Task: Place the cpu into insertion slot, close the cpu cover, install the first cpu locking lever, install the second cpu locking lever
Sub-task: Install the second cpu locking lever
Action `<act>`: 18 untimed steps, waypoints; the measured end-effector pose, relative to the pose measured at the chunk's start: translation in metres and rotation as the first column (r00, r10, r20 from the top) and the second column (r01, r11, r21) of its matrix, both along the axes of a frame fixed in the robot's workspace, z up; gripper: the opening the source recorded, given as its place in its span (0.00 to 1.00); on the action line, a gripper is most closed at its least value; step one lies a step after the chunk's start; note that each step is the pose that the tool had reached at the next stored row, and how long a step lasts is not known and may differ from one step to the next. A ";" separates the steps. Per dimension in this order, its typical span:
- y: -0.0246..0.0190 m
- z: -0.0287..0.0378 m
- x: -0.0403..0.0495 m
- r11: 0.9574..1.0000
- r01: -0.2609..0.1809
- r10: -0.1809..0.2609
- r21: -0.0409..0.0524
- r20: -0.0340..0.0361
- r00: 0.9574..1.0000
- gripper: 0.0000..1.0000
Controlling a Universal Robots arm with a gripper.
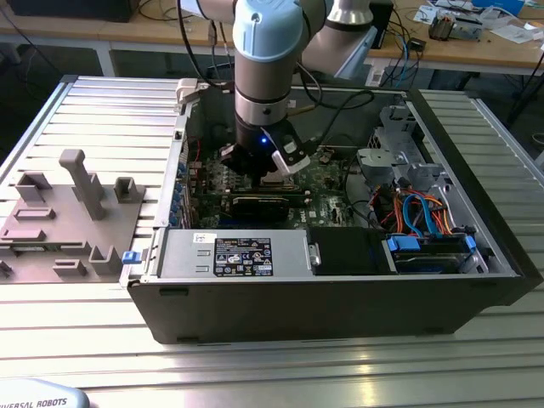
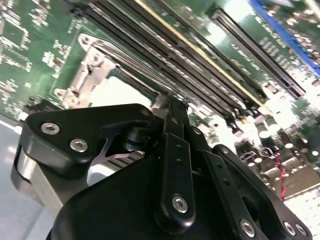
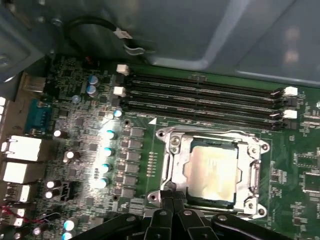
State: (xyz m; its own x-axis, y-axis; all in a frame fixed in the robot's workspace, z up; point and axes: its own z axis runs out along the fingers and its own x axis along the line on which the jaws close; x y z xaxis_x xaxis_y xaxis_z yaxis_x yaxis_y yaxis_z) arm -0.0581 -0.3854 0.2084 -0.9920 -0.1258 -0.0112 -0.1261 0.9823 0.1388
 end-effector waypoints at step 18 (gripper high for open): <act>0.0460 0.0000 0.0367 0.994 -0.001 -0.002 -0.111 -0.028 1.000 0.11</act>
